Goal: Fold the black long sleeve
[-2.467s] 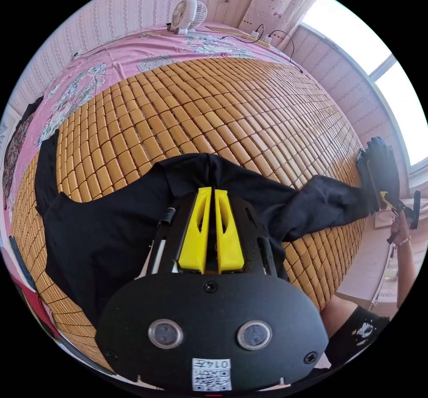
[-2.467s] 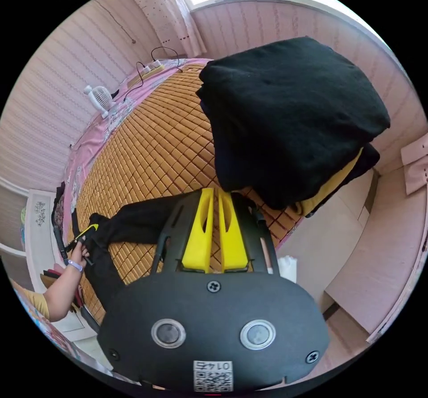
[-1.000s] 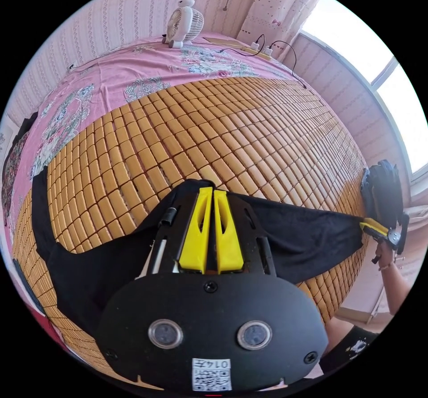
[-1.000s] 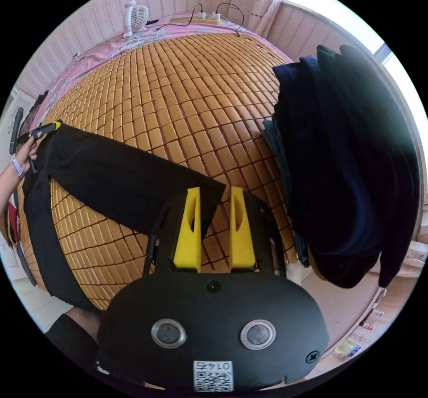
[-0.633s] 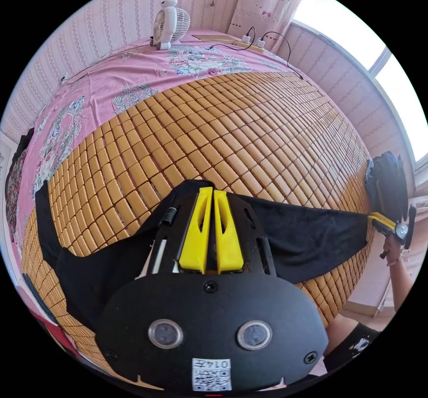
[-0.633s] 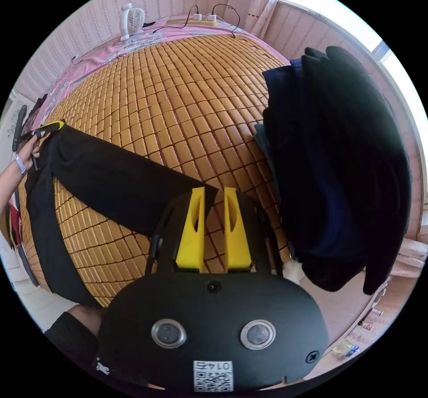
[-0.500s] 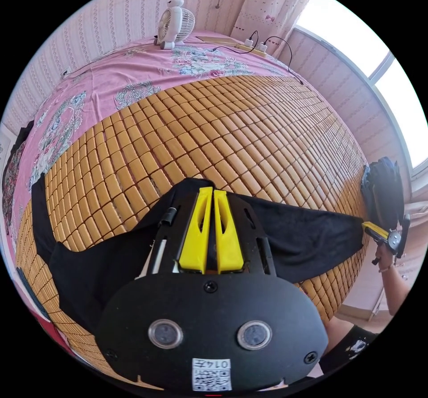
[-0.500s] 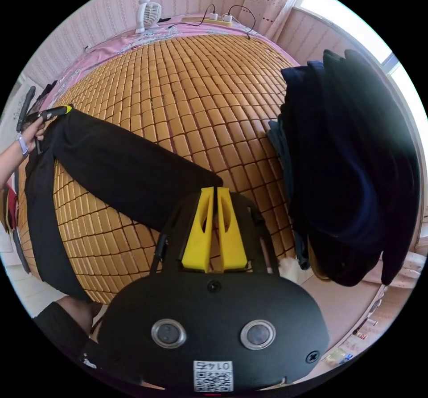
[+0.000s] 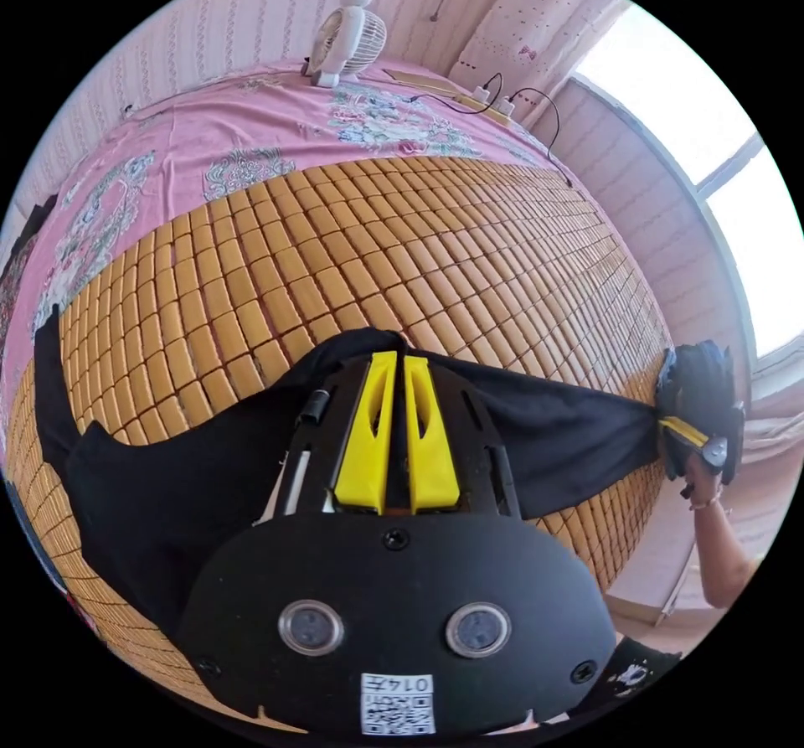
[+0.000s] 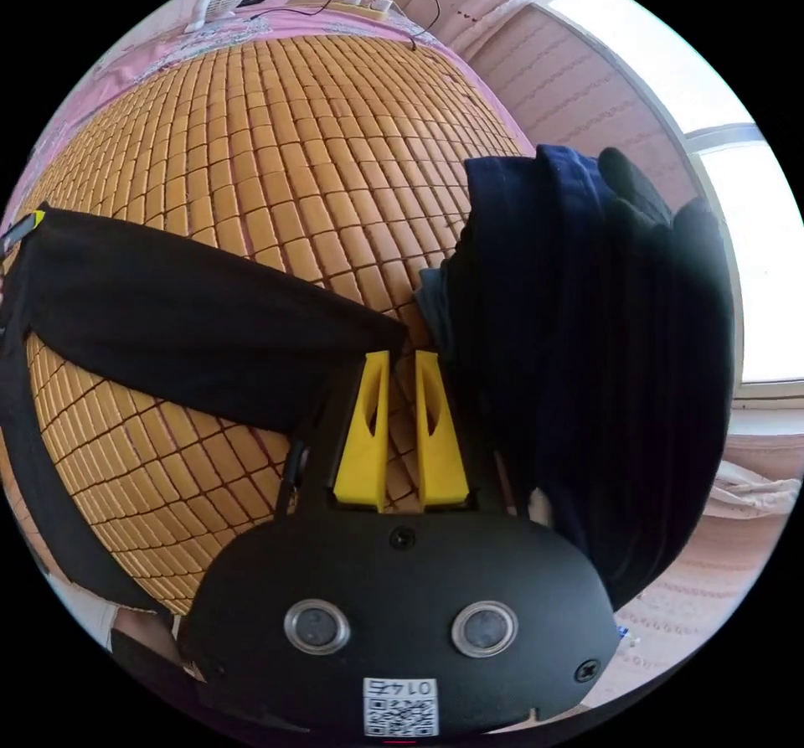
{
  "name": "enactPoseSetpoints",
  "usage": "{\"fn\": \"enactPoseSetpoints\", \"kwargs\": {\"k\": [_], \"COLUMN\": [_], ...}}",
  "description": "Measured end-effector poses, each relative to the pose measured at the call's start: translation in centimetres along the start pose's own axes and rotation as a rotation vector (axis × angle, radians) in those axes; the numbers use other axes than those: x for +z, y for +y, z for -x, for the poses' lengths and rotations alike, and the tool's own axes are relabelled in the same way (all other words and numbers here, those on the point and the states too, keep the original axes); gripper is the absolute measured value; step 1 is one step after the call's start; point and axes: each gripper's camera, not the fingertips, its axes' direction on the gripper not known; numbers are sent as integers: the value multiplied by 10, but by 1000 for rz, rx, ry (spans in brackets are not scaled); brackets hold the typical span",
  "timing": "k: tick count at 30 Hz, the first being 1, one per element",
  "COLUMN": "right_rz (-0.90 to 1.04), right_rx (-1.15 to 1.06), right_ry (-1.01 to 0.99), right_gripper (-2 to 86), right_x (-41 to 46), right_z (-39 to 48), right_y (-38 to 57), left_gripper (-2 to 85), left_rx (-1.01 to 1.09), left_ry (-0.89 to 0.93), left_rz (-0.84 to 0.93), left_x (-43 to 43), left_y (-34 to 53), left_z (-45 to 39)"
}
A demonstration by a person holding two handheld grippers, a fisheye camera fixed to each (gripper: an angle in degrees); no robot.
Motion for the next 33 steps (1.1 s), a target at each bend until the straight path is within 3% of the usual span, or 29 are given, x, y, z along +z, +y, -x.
{"fn": "enactPoseSetpoints", "kwargs": {"k": [6, 10, 15, 17, 22, 25, 28, 33], "right_rz": [-11, 15, -93, -160, -387, -462, -410, -297], "right_rx": [-157, -261, -379, -536, -861, -960, -994, -978], "right_ry": [14, -104, -327, -461, -561, -611, -680, -503], "right_gripper": [97, 95, 73, 73, 73, 75, 80, 55], "right_x": [-35, -53, -107, -136, -215, -256, -272, -251], "right_z": [36, 75, 155, 229, 409, 524, 631, 764], "right_y": [32, 63, 36, 2, -68, -103, -135, -164], "left_gripper": [46, 40, 41, 42, 38, 5, -7, -10], "left_rx": [-49, -68, -202, -243, -272, -301, -336, -362], "left_ry": [108, -1, -113, -170, -200, -161, -107, -49], "left_rz": [-139, -90, 20, 30, 89, -4, -44, -93], "left_x": [-71, -116, -129, -123, -86, -75, -64, -47], "left_y": [95, 228, 386, 440, 511, 548, 575, 615], "left_z": [42, 61, 76, 80, 95, 104, 115, 130]}}
